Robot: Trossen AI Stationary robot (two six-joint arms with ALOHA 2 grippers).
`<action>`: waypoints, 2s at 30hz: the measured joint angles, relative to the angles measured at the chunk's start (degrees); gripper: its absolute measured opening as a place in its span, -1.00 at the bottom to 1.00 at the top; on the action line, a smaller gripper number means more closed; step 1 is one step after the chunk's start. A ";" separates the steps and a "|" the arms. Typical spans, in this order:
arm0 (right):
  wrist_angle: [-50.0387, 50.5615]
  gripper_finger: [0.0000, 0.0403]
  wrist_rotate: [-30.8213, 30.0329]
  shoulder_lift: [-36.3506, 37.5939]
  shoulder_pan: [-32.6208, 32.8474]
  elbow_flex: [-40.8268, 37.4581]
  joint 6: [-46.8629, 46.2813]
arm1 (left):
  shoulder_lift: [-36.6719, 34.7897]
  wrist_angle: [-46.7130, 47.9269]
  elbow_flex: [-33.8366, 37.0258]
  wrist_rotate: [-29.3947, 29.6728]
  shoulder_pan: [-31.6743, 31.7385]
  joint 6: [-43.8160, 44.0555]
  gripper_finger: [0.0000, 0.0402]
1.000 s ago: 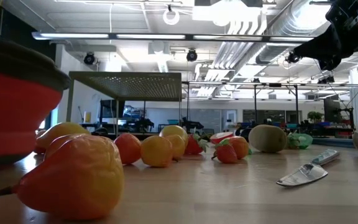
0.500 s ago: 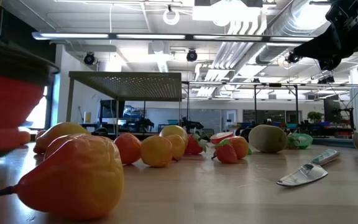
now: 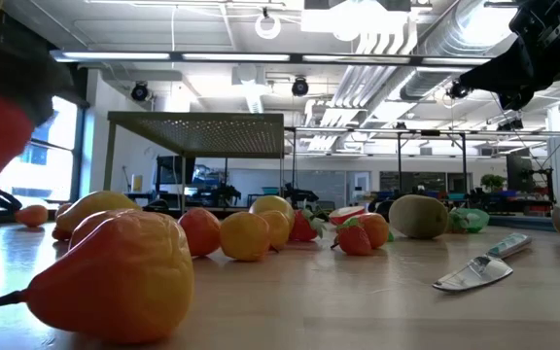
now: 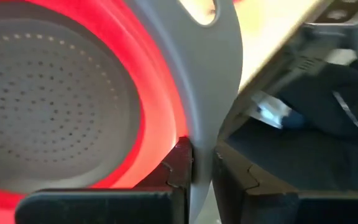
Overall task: Pick & Place Fruit
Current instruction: Put the red strainer on the shelf
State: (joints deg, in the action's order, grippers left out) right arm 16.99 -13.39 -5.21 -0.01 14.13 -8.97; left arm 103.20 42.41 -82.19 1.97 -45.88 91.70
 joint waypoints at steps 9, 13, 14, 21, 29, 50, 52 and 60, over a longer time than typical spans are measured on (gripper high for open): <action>-0.04 -0.96 -1.68 0.00 0.02 0.00 0.20 | 0.04 13.24 -15.56 -4.66 2.08 -3.61 -0.84; -0.04 -0.96 -1.68 0.00 0.02 0.00 0.20 | -0.07 17.88 -22.15 -4.25 3.57 -4.63 -0.84; -0.04 -0.96 -1.68 0.00 0.00 0.00 0.20 | -0.07 19.19 -23.20 -4.08 4.07 -4.67 -0.84; -0.04 -0.96 -1.54 0.02 0.00 0.00 0.20 | 0.01 20.25 -25.73 -5.66 6.73 -6.40 -0.93; -0.03 -0.96 -1.52 0.02 0.00 0.00 0.20 | 0.02 20.37 -25.80 -6.75 8.01 -7.67 -0.90; -0.02 -0.96 -1.49 0.02 0.00 0.00 0.22 | 0.02 20.79 -25.80 -6.68 8.03 -9.59 -0.92; -0.02 -0.96 -1.49 0.02 0.00 0.00 0.22 | 0.02 20.79 -25.80 -6.67 8.03 -9.59 -0.92; -0.02 -0.96 -1.49 0.02 0.00 0.00 0.22 | 0.01 20.78 -25.80 -6.68 8.03 -10.49 -0.92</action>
State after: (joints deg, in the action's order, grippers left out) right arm 16.97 -14.88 -5.19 -0.01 14.13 -8.75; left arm 103.21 63.18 -107.98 -4.71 -37.85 81.21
